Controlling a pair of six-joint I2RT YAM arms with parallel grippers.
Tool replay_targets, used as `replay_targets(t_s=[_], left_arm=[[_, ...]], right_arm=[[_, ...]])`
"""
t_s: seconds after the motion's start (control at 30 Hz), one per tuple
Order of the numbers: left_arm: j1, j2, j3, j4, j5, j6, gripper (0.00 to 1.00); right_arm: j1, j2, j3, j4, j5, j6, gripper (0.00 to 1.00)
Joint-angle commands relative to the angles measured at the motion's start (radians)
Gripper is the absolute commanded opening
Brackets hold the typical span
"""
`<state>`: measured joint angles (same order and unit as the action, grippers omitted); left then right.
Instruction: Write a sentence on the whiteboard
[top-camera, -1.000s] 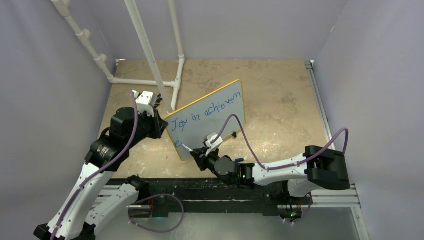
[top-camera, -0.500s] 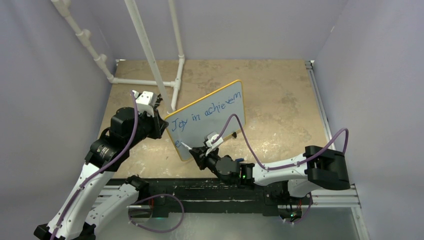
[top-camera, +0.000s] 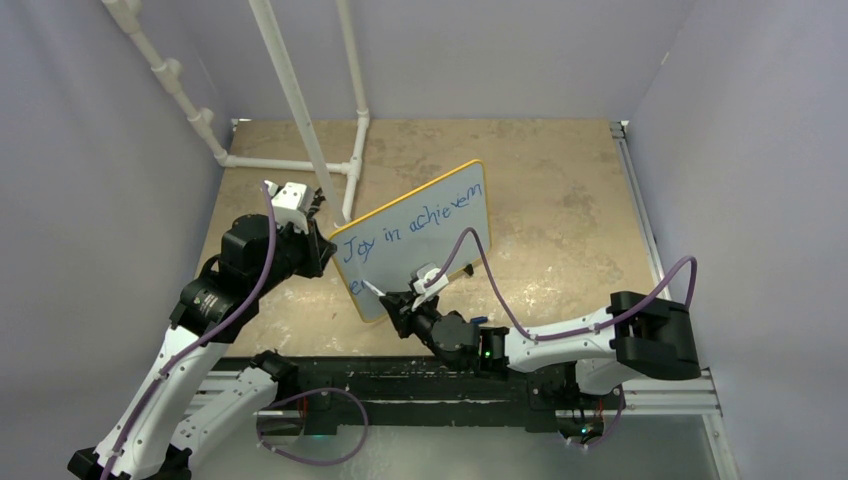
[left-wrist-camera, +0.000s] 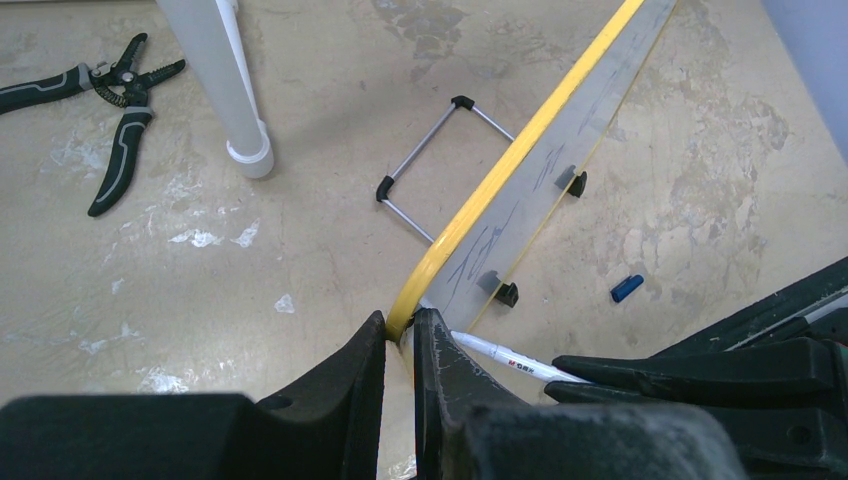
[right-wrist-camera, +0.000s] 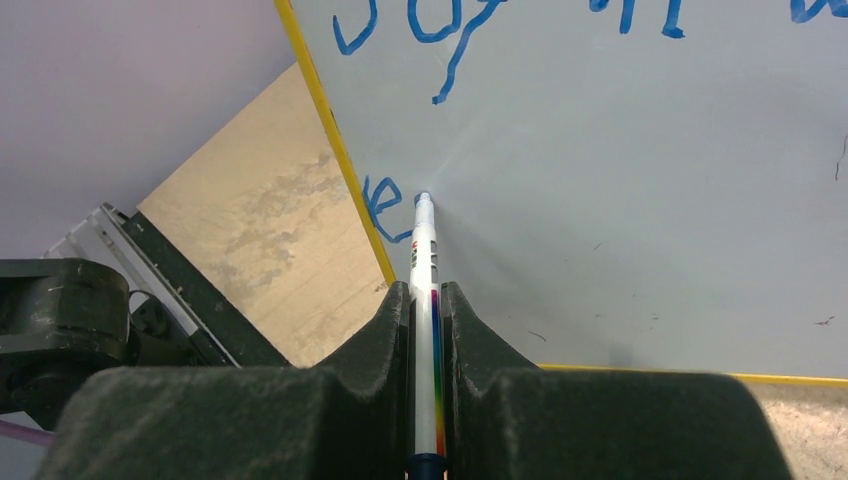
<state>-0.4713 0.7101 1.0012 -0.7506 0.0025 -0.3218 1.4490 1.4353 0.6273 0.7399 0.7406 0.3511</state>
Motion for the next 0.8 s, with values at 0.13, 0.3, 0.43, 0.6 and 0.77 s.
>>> replay_targets(t_s=[0.13, 0.3, 0.43, 0.6, 0.77], left_arm=[[0.002, -0.012, 0.007, 0.009, 0.019, -0.011, 0.00], [0.003, -0.011, 0.007, 0.009, 0.019, -0.013, 0.00], [0.002, -0.011, 0.010, 0.006, 0.018, -0.011, 0.00], [0.002, -0.009, 0.009, 0.006, 0.018, -0.013, 0.00], [0.002, -0.009, 0.010, 0.006, 0.017, -0.014, 0.00]], right_arm=[[-0.008, -0.014, 0.020, -0.008, 0.079, 0.025, 0.00], [-0.009, -0.015, 0.013, -0.025, 0.073, 0.041, 0.00], [-0.008, -0.014, 0.002, -0.047, 0.065, 0.069, 0.00], [-0.006, -0.008, -0.007, -0.069, 0.044, 0.100, 0.00], [-0.001, -0.010, -0.015, -0.082, 0.048, 0.114, 0.00]])
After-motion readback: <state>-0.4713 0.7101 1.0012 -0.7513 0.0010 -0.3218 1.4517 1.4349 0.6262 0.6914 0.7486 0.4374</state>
